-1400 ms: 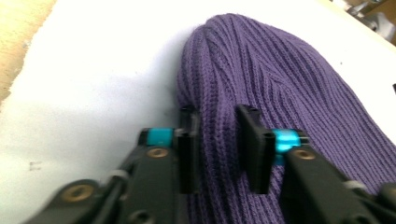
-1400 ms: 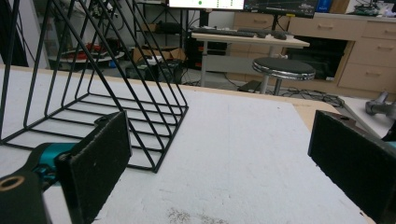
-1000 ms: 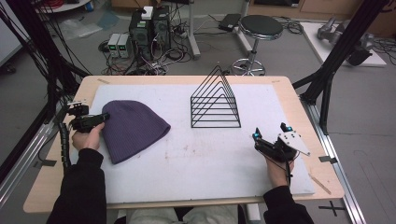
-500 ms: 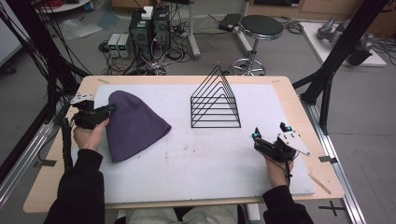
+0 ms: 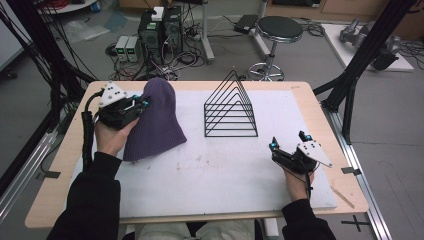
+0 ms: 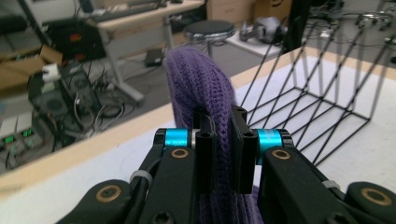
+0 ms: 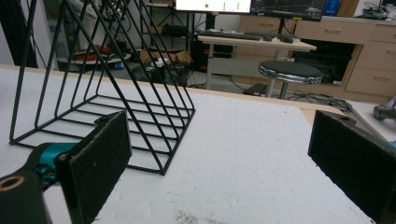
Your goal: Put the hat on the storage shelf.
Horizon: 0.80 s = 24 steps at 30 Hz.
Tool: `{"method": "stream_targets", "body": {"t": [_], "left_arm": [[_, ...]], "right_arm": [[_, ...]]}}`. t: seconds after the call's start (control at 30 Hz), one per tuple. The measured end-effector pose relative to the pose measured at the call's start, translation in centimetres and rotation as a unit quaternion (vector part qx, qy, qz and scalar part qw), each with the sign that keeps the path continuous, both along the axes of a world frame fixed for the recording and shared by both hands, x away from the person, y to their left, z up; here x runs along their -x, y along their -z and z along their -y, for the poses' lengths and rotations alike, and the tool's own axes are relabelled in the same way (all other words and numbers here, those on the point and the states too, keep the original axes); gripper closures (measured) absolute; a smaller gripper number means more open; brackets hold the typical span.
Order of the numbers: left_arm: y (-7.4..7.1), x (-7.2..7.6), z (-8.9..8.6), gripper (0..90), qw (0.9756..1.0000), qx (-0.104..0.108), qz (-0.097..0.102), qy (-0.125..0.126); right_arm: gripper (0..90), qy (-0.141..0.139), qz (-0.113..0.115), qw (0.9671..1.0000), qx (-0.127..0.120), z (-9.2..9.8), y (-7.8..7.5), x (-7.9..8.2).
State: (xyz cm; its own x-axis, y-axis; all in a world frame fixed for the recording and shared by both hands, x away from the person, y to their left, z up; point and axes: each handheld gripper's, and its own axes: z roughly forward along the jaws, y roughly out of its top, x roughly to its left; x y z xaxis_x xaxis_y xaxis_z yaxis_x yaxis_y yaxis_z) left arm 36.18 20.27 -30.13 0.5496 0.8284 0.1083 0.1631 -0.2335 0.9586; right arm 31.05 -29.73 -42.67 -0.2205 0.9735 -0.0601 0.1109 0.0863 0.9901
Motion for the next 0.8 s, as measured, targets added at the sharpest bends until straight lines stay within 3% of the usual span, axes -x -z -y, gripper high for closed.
{"method": "stream_targets", "body": {"t": [0.1,0.2,0.37,0.57,0.7,0.8], "left_arm": [[-1.0,0.4,0.9,82.4,0.9997,-0.008,0.018,0.014],[-2.0,1.0,1.6,82.4,0.9987,-0.001,0.035,0.038],[-4.0,2.2,3.0,82.4,0.9944,0.007,0.071,0.078],[-6.6,2.8,5.0,82.3,0.9883,0.022,0.096,0.116],[-7.7,3.1,5.9,82.3,0.9846,0.018,0.106,0.138],[-8.2,3.3,6.6,82.0,0.9814,0.018,0.110,0.156]], "right_arm": [[5.3,-0.003,0.002,1.0000,-0.001,0.0,0.0,0.0],[5.3,-0.005,0.004,1.0000,-0.002,0.1,-0.1,0.1],[5.3,-0.013,0.004,0.9999,-0.007,0.1,-0.1,0.1],[5.3,-0.029,0.005,0.9995,-0.011,-0.1,-0.2,0.1],[5.3,-0.053,0.009,0.9985,-0.014,-0.1,-0.4,0.1],[5.2,-0.097,0.000,0.9948,-0.033,-0.2,-0.7,0.0]]}}
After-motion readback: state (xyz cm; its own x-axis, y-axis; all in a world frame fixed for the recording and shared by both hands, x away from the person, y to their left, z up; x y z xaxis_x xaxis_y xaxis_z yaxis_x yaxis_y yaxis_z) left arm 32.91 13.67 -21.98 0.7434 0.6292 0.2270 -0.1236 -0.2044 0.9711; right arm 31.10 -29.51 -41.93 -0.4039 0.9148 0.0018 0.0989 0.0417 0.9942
